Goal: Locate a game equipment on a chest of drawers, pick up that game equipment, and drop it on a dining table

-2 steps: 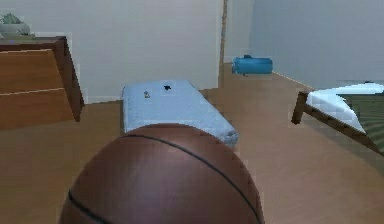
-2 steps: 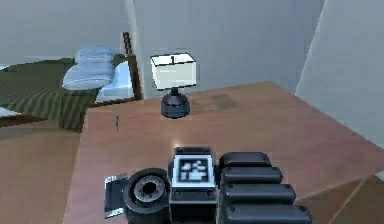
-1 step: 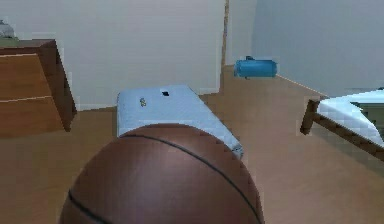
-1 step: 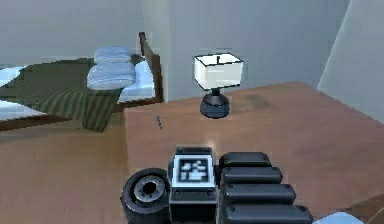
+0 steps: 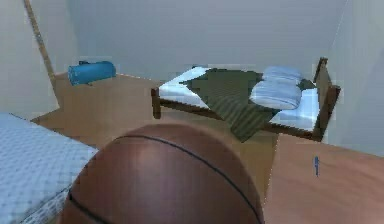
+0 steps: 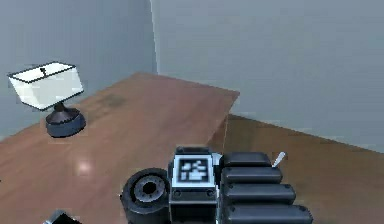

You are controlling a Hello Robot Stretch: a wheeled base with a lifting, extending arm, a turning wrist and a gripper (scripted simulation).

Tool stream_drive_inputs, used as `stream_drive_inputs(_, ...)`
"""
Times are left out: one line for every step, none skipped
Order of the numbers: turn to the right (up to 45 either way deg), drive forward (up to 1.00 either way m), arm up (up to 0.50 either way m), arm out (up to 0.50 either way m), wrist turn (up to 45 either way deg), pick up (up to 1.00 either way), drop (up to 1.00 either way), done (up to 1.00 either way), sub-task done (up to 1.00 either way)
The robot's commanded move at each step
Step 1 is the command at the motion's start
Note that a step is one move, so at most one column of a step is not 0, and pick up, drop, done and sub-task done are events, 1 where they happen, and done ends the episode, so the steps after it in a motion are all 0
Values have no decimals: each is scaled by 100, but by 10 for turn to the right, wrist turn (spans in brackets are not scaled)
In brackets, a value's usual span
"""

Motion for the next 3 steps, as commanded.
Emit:
stream_drive_inputs(450,0,0,0,0,0,0,0,0)
stream_drive_inputs(450,0,0,0,0,0,0,0,0)
stream_drive_inputs(420,0,0,0,0,0,0,0,0)
